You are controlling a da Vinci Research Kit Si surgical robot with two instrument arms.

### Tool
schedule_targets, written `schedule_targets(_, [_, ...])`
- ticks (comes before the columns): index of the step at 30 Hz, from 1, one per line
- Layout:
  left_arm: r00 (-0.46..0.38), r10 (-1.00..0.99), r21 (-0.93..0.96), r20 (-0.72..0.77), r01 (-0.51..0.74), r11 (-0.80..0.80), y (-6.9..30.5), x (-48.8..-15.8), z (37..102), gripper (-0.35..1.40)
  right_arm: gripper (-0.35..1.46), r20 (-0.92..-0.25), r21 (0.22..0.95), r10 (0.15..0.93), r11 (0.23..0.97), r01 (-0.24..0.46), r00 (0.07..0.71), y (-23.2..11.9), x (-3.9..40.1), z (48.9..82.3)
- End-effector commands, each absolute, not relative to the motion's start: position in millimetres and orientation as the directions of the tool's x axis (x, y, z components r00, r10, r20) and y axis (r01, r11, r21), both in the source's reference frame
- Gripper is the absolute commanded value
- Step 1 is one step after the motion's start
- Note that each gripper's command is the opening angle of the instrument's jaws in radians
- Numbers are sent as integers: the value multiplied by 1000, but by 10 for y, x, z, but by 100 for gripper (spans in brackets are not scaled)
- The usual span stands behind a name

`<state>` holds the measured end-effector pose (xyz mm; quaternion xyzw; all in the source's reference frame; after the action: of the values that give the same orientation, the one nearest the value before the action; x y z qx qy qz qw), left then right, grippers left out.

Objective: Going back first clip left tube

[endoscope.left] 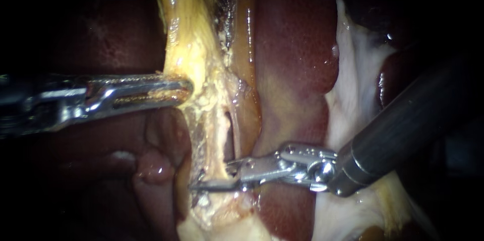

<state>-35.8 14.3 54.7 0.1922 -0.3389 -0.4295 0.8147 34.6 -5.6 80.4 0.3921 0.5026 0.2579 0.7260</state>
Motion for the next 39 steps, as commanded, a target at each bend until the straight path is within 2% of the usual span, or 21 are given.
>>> schedule_targets(1, [402,-830,605,387,569,557,143,-357,547,-35,-35,-527,829,769,558,20,361,-56,346,803])
schedule_targets(3, [402,-830,605,387,569,558,143,-357,547,-35,-35,-527,829,769,558,21,362,-56,345,803])
schedule_targets(5, [402,-830,605,387,569,558,143,-357,547,-35,1,-526,829,769,558,20,364,-56,345,803])
schedule_targets(6, [402,-830,605,387,569,558,143,-357,547,-35,25,-526,830,770,558,21,361,-55,345,803])
schedule_targets(7, [402,-830,605,387,569,558,143,-357,547,-35,39,-526,830,771,557,22,359,-54,345,802])
schedule_targets(9, [402,-830,605,387,569,558,143,-357,547,-35,53,-523,833,779,552,17,345,-52,344,801])
schedule_targets(10, [402,-830,605,387,569,558,143,-357,547,-35,55,-544,820,769,572,20,336,-50,344,800])
schedule_targets(14, [402,-830,605,388,568,558,143,-356,548,-35,60,-606,783,739,619,56,294,-46,337,796])
schedule_targets(17, [402,-829,605,388,568,558,143,-356,548,-35,60,-649,748,704,658,79,289,-43,327,791])
schedule_targets(27, [402,-829,603,388,569,559,144,-353,549,-35,60,-806,577,533,805,138,259,-10,269,757])
schedule_targets(31, [403,-829,603,389,568,560,145,-352,553,-35,60,-835,531,492,837,128,247,12,244,733])
schedule_targets(39, [403,-828,602,391,569,561,144,-353,559,-35,60,-878,466,442,877,119,181,51,211,682])
